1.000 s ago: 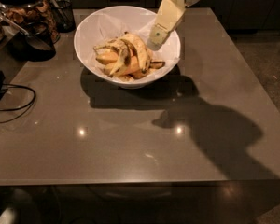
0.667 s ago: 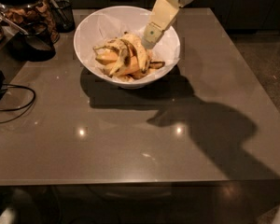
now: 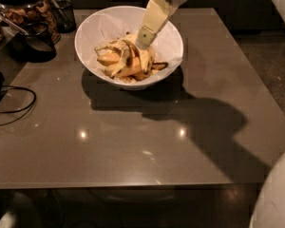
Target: Pick banana from white bowl
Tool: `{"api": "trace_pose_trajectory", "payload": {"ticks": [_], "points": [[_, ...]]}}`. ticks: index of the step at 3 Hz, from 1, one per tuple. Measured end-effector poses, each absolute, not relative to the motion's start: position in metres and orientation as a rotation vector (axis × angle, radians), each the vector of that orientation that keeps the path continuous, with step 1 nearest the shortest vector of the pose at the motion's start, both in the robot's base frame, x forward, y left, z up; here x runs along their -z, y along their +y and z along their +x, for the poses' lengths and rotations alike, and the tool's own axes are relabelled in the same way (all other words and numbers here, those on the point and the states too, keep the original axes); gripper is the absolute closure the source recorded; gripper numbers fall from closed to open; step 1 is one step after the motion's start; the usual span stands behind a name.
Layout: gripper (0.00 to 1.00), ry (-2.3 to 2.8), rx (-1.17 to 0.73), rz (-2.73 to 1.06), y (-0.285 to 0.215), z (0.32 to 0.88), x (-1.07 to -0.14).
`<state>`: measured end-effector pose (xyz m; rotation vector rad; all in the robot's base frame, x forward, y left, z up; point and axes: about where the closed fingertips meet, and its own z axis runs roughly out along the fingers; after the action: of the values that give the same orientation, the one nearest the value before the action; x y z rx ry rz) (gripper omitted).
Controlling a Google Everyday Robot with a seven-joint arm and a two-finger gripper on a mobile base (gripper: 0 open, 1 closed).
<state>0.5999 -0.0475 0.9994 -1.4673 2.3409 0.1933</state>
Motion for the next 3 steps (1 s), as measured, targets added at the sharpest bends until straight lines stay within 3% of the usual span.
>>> {"api": "trace_pose_trajectory", "payload": {"ticks": [1,3], "points": [[0.32,2.34,-0.211,-1.481,-0.042,0.604,-0.995],[0.32,2.373,-0.22,-1.471,-0.04,0.618,-0.986]]}}
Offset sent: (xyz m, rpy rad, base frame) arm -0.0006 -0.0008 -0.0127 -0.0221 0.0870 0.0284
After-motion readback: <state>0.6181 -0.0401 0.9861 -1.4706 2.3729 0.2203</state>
